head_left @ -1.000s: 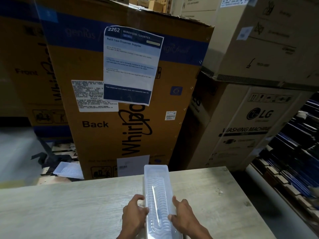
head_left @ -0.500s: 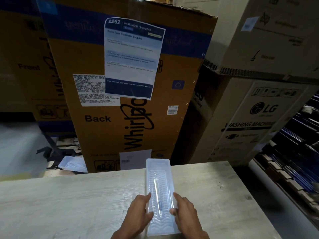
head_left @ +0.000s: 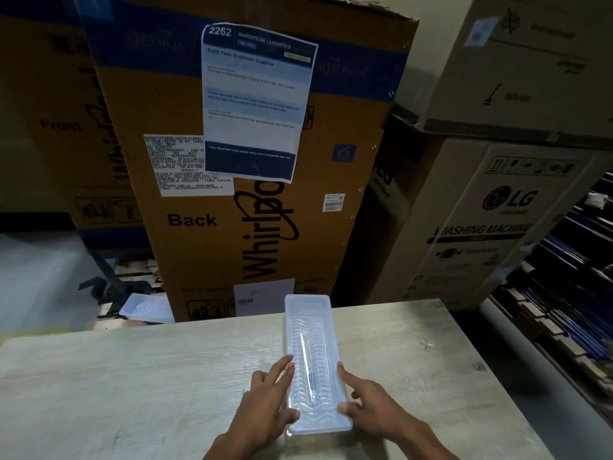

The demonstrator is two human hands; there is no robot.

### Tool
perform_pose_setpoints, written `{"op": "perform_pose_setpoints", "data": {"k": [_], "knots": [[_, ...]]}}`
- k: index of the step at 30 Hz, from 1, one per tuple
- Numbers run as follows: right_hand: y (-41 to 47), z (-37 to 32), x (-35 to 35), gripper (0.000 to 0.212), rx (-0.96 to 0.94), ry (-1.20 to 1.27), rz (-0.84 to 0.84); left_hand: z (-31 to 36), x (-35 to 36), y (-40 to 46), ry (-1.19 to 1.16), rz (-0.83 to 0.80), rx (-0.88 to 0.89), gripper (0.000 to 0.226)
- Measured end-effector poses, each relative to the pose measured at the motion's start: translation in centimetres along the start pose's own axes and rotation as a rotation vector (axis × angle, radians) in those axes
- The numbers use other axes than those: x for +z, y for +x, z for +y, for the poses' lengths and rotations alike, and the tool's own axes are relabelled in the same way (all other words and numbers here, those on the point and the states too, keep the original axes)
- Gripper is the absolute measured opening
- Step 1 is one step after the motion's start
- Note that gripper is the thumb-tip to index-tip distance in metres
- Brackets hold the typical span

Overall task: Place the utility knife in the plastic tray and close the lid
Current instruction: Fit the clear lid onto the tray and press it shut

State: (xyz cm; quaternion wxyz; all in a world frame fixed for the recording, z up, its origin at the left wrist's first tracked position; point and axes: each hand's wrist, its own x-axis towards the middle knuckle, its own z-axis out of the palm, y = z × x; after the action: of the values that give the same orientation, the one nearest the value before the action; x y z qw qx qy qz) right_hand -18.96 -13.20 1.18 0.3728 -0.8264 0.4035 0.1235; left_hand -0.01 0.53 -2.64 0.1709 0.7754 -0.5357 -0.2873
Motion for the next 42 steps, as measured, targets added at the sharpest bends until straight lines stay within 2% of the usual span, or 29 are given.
{"op": "perform_pose_setpoints", "data": {"k": [4,9,12,18,21,25,27,30,32,34,36,38,42], "knots": [[-1.3,-0.6,-1.8,0.094,0.007,0.075,-0.186,-0.3,-0.1,0.4,0.039,-0.054,-0.012,0.091],[-1.0,-0.3,-1.9,0.096,-0.018,0.050,-0.225,-0.7,-0.4,0.8,0.033,-0.171,-0.027,0.118],[-0.3,0.8,-1.4,0.097,-0.021,0.010,-0.205,-0.5,-0.4,0.7,0.002,-0.147,-0.038,0.119],[0.3,2.4,0.2,0.094,-0.088,-0.217,-0.028,-0.4,-0.5,0.5,0.027,-0.091,-0.010,0.118],[0.8,1.7,-0.1,0.099,-0.128,-0.316,-0.013,-0.7,-0.6,0.6,0.081,-0.073,0.013,0.106],[1.4,1.4,-0.7,0.101,-0.140,-0.318,-0.008,-0.9,-0.8,1.1,0.168,0.103,0.068,0.059],[1.7,1.7,-0.8,0.093,-0.143,-0.324,0.003,-0.5,-1.1,2.0,0.234,0.213,0.110,0.040],[2.2,2.1,-0.9,0.063,-0.157,-0.241,0.084,0.0,-1.2,3.7,0.292,0.280,0.147,0.028],[2.6,2.0,-1.0,0.046,-0.161,-0.227,0.174,-0.4,-1.0,4.8,0.293,0.263,0.138,0.039],[3.2,1.6,-1.3,0.032,-0.179,-0.245,0.265,-1.1,-0.9,5.6,0.262,0.218,0.084,0.062],[4.0,0.8,-1.6,0.019,-0.203,-0.267,0.343,-1.9,-1.0,6.3,0.289,0.173,0.059,0.075],[5.0,-0.1,-1.7,0.015,-0.203,-0.270,0.380,-2.3,-0.9,6.9,0.329,0.134,0.067,0.078],[7.2,-1.4,-2.1,0.035,-0.169,-0.169,0.331,-2.4,-1.2,7.4,0.337,0.134,0.080,0.072]]}}
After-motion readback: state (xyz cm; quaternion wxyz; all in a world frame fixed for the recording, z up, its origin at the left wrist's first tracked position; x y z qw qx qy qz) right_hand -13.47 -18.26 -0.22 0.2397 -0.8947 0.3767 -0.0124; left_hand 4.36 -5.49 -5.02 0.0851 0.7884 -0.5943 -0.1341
